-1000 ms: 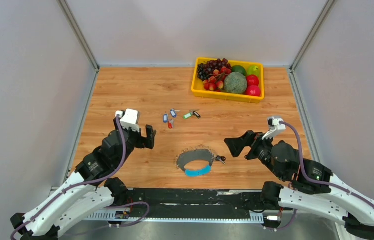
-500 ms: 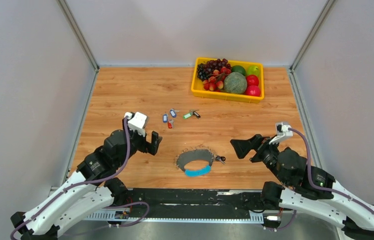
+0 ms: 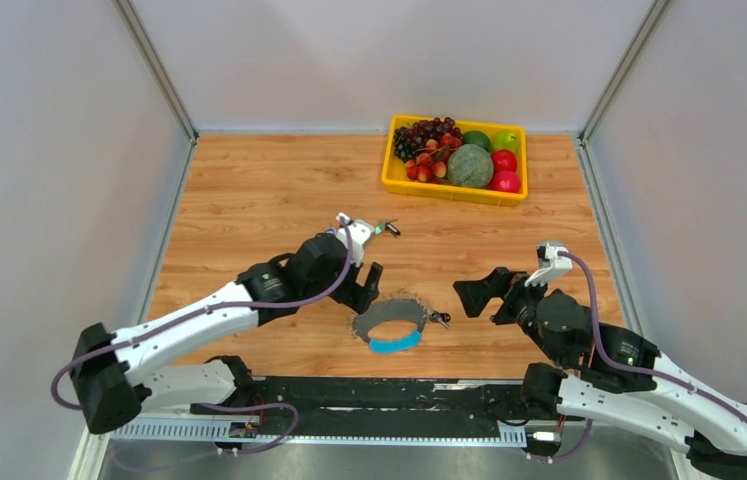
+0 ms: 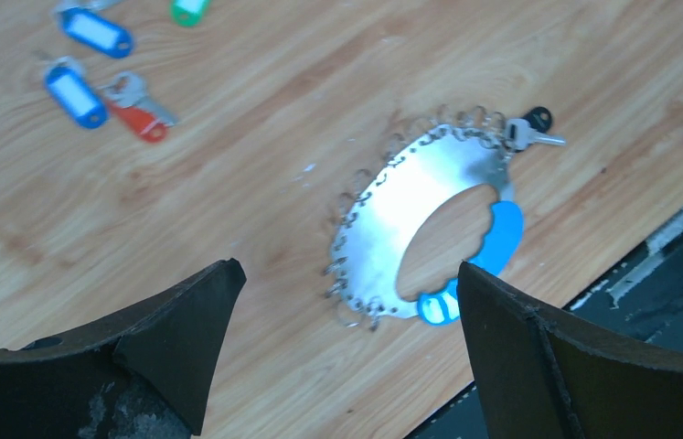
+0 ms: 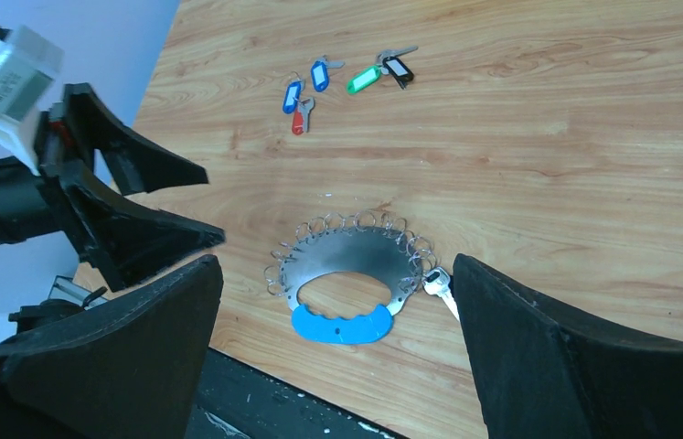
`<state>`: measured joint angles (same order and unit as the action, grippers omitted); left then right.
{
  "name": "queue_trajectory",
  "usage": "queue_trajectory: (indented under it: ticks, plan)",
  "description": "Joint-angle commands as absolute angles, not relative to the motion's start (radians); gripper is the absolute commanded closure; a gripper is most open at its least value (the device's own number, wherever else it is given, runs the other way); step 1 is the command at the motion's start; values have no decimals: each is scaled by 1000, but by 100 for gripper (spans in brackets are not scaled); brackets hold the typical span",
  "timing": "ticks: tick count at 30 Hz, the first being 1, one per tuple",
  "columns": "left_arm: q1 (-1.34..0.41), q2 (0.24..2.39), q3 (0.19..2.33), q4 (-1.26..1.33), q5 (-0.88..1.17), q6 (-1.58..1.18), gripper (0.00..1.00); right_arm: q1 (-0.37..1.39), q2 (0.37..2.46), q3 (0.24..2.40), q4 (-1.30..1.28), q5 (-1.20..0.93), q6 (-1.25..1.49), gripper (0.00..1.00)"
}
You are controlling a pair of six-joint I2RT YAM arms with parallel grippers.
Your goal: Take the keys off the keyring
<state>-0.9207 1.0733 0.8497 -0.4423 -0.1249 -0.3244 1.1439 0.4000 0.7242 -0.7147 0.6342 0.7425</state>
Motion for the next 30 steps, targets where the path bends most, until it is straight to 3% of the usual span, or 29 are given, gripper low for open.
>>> queue_trajectory:
  ticks: [1, 3, 7, 17, 23, 30]
  plan:
    - [-957, 1206, 883, -242, -2, -335, 6, 1144, 430, 782, -751, 625, 757, 1]
    - [-957, 1267, 873, -172, 32, -330, 14, 1145, 441, 804, -782, 632, 773, 1]
    - [-960, 1383, 853, -28, 119, -316, 38, 1145, 437, 831, -830, 672, 772, 1]
    - [-988, 1600, 936, 43, 151, -243, 48, 1145, 448, 839, -880, 686, 794, 1]
    - [-990, 1709, 998, 29, 68, -261, 56, 1144, 461, 842, -883, 691, 793, 0]
    - [-990, 1778, 1066, 9, 14, -244, 58, 1144, 460, 849, -888, 691, 794, 0]
